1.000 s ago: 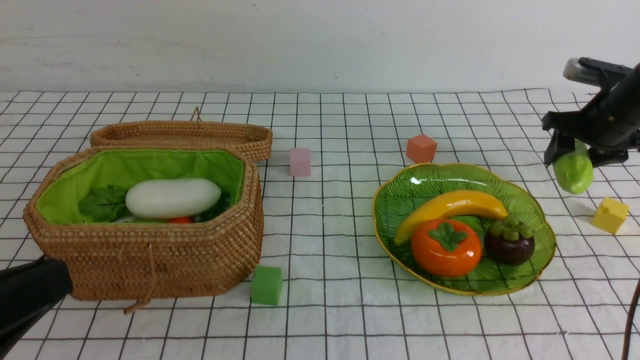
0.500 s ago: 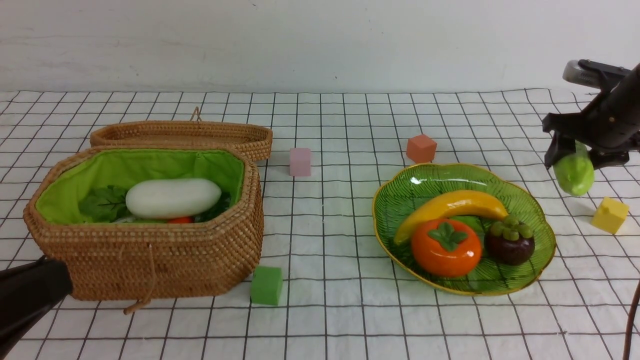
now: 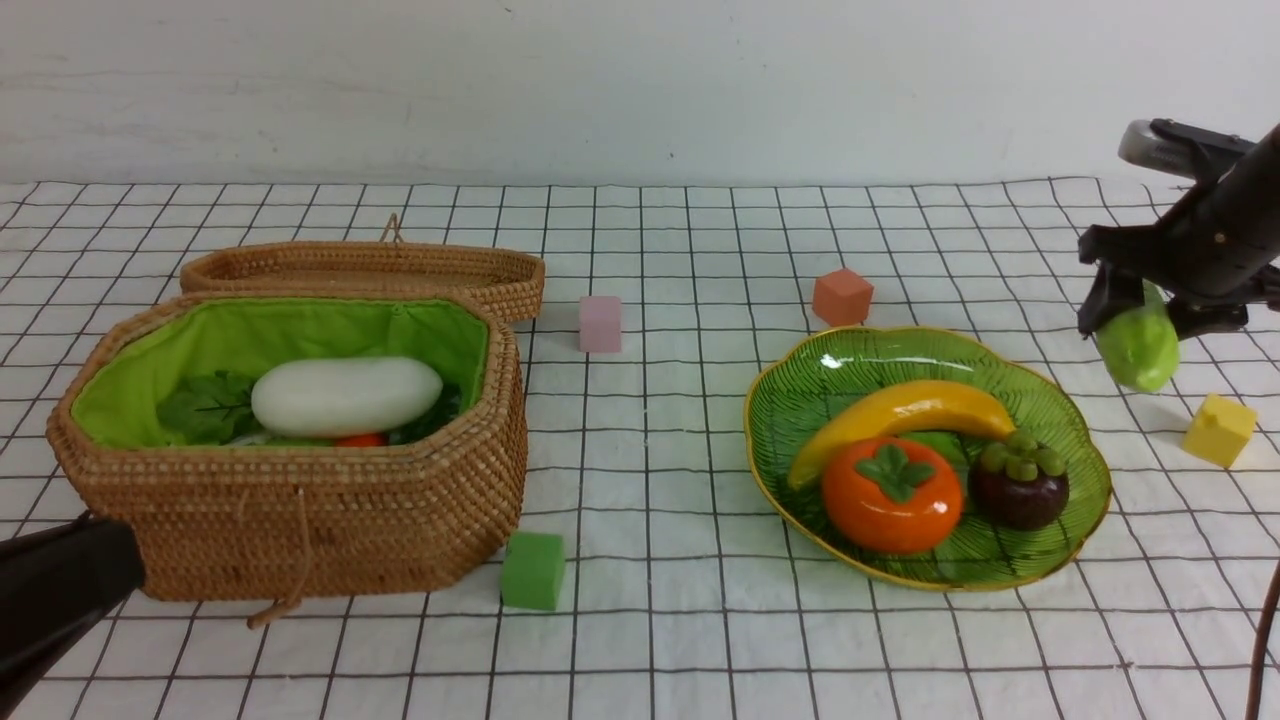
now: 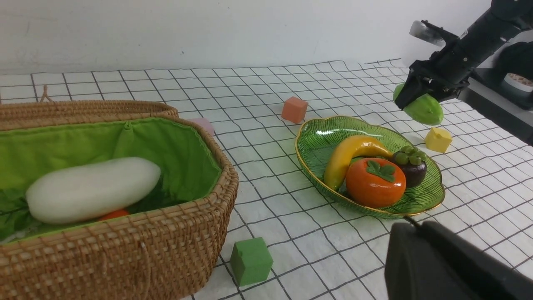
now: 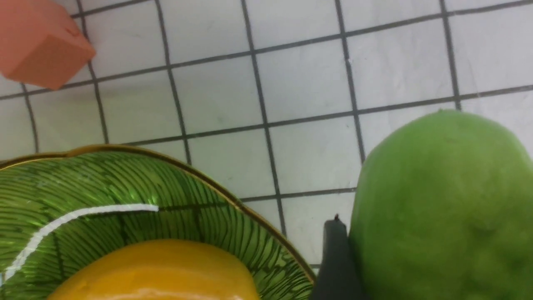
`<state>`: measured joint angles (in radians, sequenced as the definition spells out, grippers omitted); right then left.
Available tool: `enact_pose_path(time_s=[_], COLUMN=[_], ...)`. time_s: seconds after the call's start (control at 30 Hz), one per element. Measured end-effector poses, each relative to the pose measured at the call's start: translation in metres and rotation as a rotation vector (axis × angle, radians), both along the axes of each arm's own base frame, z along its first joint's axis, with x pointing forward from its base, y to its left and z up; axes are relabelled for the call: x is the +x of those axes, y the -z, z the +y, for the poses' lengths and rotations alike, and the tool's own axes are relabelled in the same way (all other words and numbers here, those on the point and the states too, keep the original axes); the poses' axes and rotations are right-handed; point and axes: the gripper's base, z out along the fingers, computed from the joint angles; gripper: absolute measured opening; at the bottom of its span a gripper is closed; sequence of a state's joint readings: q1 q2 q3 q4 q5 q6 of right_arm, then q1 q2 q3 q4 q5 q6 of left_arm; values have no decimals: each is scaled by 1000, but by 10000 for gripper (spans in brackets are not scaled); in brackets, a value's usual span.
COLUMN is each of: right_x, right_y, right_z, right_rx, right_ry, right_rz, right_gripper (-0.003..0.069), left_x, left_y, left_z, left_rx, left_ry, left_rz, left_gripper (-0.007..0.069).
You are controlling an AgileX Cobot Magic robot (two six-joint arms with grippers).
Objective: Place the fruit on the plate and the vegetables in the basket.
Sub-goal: Take a chayote with your right arm and place it on the basket on the left.
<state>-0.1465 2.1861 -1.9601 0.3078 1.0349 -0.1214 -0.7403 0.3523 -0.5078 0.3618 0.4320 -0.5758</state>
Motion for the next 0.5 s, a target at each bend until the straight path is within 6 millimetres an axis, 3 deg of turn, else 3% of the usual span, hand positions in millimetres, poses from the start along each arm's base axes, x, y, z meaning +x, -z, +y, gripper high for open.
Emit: enact_pose_path(time_s=[0.13, 0.2, 0.23, 0.37, 0.4, 0.5], right_x=[-4, -10, -12, -34, -36, -57], right_y=[-21, -48, -53, -100, -102, -126], right_z=[17, 47, 50, 128, 136, 203], right_rx=[35, 64, 71, 144, 146, 221], right_ry=[-50, -140, -149, -410, -436, -619], right_rz=[-50, -124, -136, -302, -314, -436], right_gripper=[461, 461, 461, 461, 461, 461], left_x=[1, 2, 2, 3, 3, 3], left_y=[0, 0, 0, 3, 3, 5], left_z=[1, 3, 3, 6, 6, 7], left_rx=[27, 65, 67, 115, 116, 131], left_ry=[-9, -26, -26, -52, -52, -63], left_rz=[-22, -37, -38, -33, -32, -16], left_gripper=[-6, -4, -4, -2, -2, -2])
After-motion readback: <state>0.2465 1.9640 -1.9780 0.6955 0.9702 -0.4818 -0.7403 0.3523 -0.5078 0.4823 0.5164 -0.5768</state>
